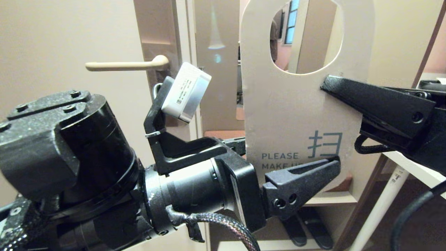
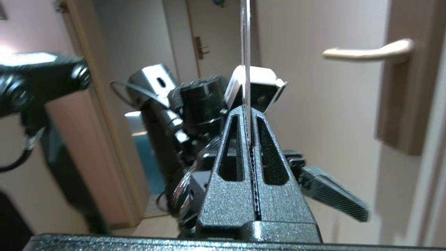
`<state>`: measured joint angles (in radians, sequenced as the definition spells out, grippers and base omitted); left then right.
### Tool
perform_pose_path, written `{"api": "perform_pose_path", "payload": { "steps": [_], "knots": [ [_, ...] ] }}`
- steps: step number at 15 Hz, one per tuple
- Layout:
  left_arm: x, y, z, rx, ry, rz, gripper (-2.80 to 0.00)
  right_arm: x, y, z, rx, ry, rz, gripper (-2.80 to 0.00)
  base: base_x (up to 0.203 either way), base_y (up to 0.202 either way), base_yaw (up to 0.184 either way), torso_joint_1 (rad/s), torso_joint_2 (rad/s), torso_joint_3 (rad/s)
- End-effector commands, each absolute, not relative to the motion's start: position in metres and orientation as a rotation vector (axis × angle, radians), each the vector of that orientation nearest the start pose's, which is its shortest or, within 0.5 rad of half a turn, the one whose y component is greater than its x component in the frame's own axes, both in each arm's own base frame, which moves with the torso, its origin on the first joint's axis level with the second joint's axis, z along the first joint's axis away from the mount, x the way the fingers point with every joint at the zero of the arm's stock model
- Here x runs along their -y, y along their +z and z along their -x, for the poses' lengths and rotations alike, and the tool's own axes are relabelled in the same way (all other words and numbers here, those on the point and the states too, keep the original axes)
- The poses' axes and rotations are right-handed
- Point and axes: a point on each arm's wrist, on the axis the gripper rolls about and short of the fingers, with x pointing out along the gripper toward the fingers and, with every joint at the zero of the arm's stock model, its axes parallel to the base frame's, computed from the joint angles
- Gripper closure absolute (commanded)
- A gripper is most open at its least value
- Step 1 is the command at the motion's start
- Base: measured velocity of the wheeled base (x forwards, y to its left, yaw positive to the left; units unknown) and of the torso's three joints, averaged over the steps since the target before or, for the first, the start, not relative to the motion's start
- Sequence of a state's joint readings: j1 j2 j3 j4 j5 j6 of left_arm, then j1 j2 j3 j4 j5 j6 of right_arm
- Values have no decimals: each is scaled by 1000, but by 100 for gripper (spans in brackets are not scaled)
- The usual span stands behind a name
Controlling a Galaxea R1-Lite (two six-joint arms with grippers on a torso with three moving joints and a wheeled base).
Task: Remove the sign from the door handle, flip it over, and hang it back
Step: Hand it to the other hand
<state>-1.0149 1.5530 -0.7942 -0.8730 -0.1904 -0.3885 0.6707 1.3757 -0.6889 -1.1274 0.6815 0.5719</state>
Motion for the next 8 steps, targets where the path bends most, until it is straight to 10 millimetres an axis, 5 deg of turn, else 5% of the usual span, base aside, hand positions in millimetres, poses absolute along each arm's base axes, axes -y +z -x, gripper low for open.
{"api": "perform_pose_path", "payload": {
  "steps": [1,8],
  "knots": [
    [237,246,-139,-126,-1223,391,-280,-144,282,-150,79,1454,-473,0,0,0,0,0,0,0],
    [234,238,-135,-116,-1232,395,-280,-142,280,-146,78,1461,-467,0,0,0,0,0,0,0]
  ]
}}
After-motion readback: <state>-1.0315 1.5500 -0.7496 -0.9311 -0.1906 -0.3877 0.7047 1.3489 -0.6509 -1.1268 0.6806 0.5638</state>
